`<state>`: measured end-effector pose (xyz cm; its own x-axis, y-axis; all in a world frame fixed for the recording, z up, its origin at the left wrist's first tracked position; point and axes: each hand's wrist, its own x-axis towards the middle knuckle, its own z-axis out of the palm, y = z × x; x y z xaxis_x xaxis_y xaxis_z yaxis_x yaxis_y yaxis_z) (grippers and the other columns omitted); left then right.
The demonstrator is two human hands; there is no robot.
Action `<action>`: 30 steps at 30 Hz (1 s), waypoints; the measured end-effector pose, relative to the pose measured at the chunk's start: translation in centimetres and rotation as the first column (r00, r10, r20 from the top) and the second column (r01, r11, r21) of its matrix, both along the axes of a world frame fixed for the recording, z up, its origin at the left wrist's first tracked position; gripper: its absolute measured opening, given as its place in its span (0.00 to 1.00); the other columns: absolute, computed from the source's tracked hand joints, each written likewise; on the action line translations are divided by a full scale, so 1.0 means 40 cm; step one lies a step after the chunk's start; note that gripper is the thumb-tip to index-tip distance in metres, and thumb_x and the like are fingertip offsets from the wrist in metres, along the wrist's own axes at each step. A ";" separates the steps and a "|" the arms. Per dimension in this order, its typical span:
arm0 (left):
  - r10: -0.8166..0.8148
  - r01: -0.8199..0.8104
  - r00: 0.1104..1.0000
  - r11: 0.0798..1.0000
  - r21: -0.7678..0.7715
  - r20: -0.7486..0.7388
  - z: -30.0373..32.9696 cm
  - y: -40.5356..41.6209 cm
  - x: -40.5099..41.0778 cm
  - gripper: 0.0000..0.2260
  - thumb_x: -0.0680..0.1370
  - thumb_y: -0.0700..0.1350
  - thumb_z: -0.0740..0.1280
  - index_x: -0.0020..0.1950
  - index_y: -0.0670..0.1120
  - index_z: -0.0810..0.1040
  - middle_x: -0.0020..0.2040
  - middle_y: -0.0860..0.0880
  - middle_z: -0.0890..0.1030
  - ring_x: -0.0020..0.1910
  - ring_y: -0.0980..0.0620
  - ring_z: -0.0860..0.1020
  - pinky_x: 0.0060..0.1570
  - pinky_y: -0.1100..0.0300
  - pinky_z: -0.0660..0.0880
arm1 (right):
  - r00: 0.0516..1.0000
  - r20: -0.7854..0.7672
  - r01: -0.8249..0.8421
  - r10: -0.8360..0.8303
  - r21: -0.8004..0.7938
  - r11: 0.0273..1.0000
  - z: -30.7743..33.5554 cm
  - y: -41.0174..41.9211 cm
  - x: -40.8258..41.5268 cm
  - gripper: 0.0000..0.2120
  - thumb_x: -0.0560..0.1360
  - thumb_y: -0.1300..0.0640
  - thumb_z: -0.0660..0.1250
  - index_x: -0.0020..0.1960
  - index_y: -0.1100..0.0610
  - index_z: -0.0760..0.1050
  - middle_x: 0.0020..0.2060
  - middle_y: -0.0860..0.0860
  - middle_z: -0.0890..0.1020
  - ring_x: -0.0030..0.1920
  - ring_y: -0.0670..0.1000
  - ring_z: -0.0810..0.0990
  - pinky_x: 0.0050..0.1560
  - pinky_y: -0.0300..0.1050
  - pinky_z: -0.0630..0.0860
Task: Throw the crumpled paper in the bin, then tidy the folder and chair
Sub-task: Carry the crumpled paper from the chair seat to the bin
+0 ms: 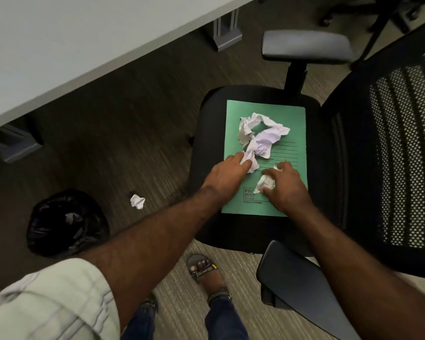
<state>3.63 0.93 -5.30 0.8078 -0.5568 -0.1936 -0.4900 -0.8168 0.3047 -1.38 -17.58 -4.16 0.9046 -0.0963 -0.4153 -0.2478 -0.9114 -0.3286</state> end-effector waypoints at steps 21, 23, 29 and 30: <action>0.092 -0.062 0.991 0.961 -0.269 0.100 0.003 0.166 -0.102 0.10 0.78 0.38 0.70 0.59 0.40 0.80 0.52 0.41 0.81 0.49 0.41 0.81 0.44 0.45 0.82 | 0.987 -0.110 -0.123 0.116 -0.064 0.990 0.073 0.171 0.002 0.13 0.75 0.59 0.71 0.57 0.48 0.85 0.53 0.51 0.84 0.55 0.56 0.82 0.54 0.43 0.74; 0.143 -0.106 0.984 0.948 -0.299 0.105 0.003 0.214 -0.115 0.08 0.80 0.38 0.67 0.58 0.39 0.81 0.51 0.41 0.82 0.49 0.41 0.81 0.46 0.44 0.81 | 0.988 -0.077 -0.140 0.135 -0.054 0.989 0.081 0.214 0.002 0.15 0.74 0.61 0.69 0.56 0.48 0.86 0.53 0.51 0.85 0.54 0.56 0.82 0.54 0.43 0.76; 0.276 -0.221 0.957 0.894 -0.389 0.091 0.006 0.367 -0.158 0.07 0.80 0.37 0.66 0.55 0.38 0.82 0.50 0.41 0.83 0.47 0.42 0.82 0.45 0.46 0.80 | 0.982 0.004 -0.187 0.188 -0.039 0.982 0.121 0.370 0.012 0.14 0.71 0.65 0.68 0.49 0.51 0.87 0.47 0.53 0.85 0.48 0.58 0.83 0.49 0.47 0.80; 0.291 -0.238 0.953 0.888 -0.394 0.081 0.007 0.384 -0.162 0.07 0.81 0.37 0.66 0.55 0.38 0.82 0.50 0.41 0.83 0.47 0.42 0.81 0.45 0.45 0.80 | 0.983 0.019 -0.181 0.181 -0.043 0.983 0.128 0.389 0.013 0.13 0.71 0.65 0.68 0.48 0.51 0.86 0.46 0.53 0.84 0.48 0.58 0.83 0.48 0.47 0.79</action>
